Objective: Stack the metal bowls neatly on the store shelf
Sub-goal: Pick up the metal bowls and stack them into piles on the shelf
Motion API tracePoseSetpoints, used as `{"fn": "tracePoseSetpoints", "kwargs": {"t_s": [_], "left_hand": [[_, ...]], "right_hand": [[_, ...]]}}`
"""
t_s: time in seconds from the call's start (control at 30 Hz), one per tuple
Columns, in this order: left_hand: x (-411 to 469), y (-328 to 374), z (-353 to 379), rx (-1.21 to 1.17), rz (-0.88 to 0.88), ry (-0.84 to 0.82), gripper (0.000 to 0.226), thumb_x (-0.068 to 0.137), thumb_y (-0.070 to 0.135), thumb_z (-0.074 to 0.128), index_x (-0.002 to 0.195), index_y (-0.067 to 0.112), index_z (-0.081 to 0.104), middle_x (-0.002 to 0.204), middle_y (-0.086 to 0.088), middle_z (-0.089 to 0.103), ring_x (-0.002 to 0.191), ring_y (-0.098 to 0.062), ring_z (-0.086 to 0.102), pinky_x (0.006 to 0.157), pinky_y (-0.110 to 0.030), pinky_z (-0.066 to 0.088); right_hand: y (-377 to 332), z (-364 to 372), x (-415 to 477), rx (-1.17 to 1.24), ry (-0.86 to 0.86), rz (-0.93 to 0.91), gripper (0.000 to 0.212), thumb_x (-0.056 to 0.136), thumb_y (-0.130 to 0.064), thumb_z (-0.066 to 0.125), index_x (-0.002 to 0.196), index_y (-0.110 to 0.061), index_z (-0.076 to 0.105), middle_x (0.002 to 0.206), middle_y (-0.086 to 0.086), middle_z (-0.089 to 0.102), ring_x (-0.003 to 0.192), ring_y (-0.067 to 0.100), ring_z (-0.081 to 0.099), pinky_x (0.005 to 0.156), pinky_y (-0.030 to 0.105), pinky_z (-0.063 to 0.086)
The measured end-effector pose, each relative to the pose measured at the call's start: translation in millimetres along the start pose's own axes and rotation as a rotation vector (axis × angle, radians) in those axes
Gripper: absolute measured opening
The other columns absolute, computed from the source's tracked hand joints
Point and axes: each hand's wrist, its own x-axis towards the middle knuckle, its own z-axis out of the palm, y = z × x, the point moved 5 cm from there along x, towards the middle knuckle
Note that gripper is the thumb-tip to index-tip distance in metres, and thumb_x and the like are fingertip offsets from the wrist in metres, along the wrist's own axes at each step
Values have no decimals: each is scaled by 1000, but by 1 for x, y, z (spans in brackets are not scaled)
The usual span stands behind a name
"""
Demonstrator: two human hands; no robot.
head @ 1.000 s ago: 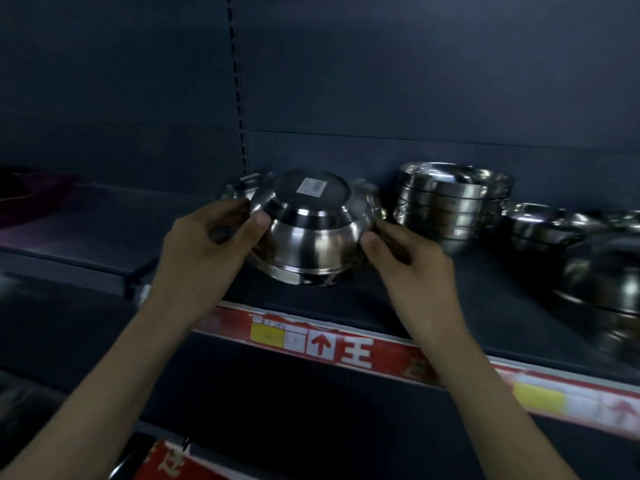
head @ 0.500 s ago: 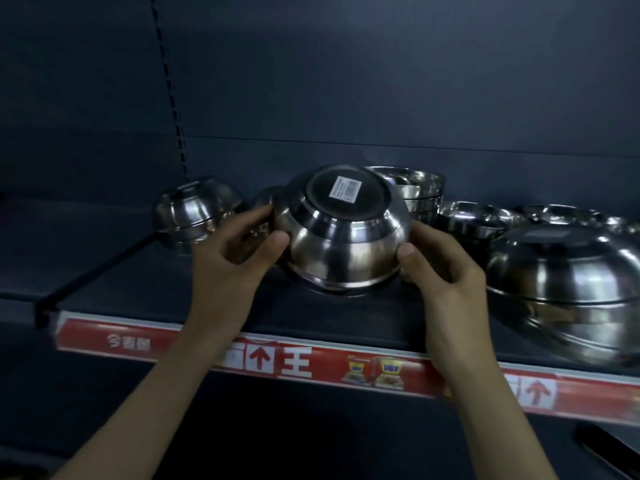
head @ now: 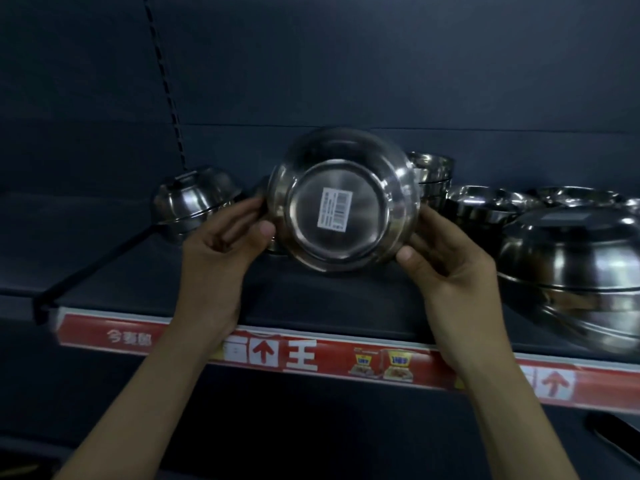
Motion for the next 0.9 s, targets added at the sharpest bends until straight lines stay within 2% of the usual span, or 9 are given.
{"fn": "tracePoseSetpoints", "kwargs": {"t_s": [0.1, 0.2, 0.27, 0.43, 0.53, 0.63, 0.73, 0.8, 0.9], "left_hand": [[0, 1, -1, -13, 0, -1, 48, 67, 27, 78, 113, 17, 70, 111, -1, 75, 110, -16, 68, 90, -23, 52], [-1, 2, 3, -41, 4, -37, 45, 66, 27, 78, 111, 24, 72, 114, 2, 75, 112, -14, 67, 91, -23, 52], [-1, 0, 5, -43, 7, -61, 52, 66, 25, 77, 117, 21, 68, 118, 2, 73, 116, -13, 66, 93, -23, 51], [-2, -3, 8, 4, 8, -194, 57, 66, 9, 79, 120, 20, 67, 120, 3, 72, 120, -16, 63, 94, -25, 51], [-1, -9, 10, 80, -4, -261, 68, 56, -3, 87, 118, 18, 65, 114, 6, 73, 117, -14, 64, 93, -26, 52], [1, -15, 9, 41, -49, -291, 63, 49, 5, 84, 107, 27, 67, 109, 9, 72, 115, -11, 64, 93, -29, 54], [-2, -16, 14, 46, -82, -370, 70, 49, -6, 86, 110, 19, 61, 113, 7, 71, 120, -14, 62, 101, -32, 51], [-3, -15, 16, 63, -98, -425, 69, 55, -9, 87, 114, 15, 60, 117, 4, 70, 123, -15, 60, 102, -30, 49], [-5, -13, 17, 114, -120, -481, 66, 58, 10, 84, 118, 10, 59, 112, 6, 69, 109, -6, 64, 92, -18, 49]], "right_hand": [[2, 1, 0, -1, -11, -19, 55, 90, 7, 64, 127, -33, 57, 120, -11, 72, 119, 6, 63, 103, 30, 50], [4, -1, 0, -13, -7, -41, 57, 92, 7, 61, 134, -31, 55, 128, -5, 68, 124, 9, 60, 108, 39, 46], [3, -1, 1, -34, -13, -46, 60, 93, 10, 58, 139, -27, 53, 132, -6, 65, 126, 9, 59, 109, 38, 46], [3, -2, 1, -46, 34, -20, 66, 89, 16, 55, 139, -26, 54, 134, 1, 61, 121, 7, 61, 103, 25, 49], [7, -5, 3, -45, 68, 9, 66, 86, 15, 52, 134, -30, 57, 126, -2, 65, 117, 9, 63, 99, 30, 52], [11, -8, 2, -11, 110, 58, 61, 75, -2, 46, 126, -34, 59, 118, -9, 67, 113, 11, 64, 90, 35, 52], [14, -11, 2, 6, 146, 98, 57, 70, -6, 43, 115, -38, 60, 115, -7, 66, 111, 15, 63, 85, 36, 51], [14, -11, 2, 9, 150, 103, 57, 73, 1, 42, 114, -34, 60, 116, -5, 66, 111, 16, 64, 90, 40, 53], [14, -11, 3, -3, 150, 94, 61, 76, 18, 41, 115, -25, 59, 113, -5, 67, 110, 14, 64, 89, 37, 51]]}}
